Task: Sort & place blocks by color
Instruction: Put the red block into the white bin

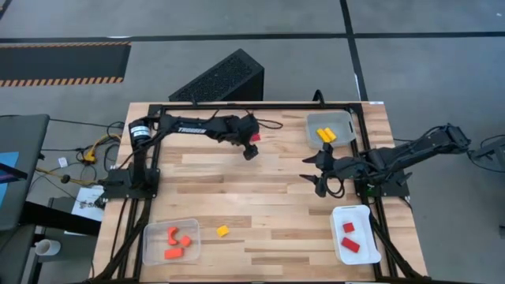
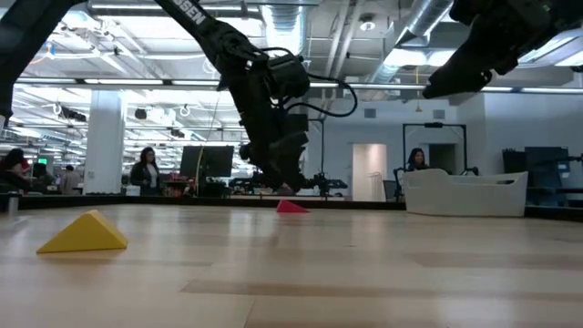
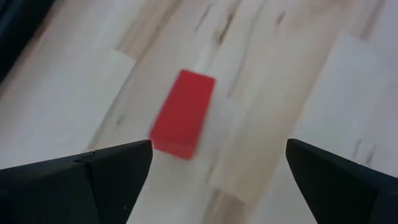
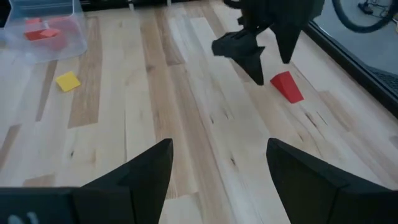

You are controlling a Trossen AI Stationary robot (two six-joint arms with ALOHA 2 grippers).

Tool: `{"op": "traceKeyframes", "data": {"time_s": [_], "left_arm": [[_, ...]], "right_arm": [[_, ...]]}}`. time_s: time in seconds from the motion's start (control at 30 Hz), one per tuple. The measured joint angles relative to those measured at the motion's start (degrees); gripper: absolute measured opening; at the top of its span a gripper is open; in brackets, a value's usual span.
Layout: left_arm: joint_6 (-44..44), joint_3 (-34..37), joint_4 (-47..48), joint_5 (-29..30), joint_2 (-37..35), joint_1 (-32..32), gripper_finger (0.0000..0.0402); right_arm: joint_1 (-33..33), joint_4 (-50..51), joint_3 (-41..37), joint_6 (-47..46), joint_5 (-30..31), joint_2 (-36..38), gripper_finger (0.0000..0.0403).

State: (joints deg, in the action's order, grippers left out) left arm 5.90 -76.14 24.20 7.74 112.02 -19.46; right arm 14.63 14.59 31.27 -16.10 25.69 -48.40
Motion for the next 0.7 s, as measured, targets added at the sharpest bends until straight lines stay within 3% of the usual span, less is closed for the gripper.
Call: {"op": "traceKeyframes", "data": {"time_s": [0.17,0.4,0.7], "left_arm": [[-2.4,-2.0,1.5,-1.8,-0.1,-3.0,0.0367],[-4.8,-3.0,4.0,-8.7,0.6,-7.9,0.0368],[-12.1,-3.1,5.6,-10.1,3.3,-7.9,0.0368]], "right_arm": [[0.0,0.0,0.0,0.0,0.0,0.0,0.0281],[0.0,-0.2,0.0,0.0,0.0,0.0,0.0281],[-1.0,-2.0,0.0,1.5,0.0,0.0,0.0281]]}}
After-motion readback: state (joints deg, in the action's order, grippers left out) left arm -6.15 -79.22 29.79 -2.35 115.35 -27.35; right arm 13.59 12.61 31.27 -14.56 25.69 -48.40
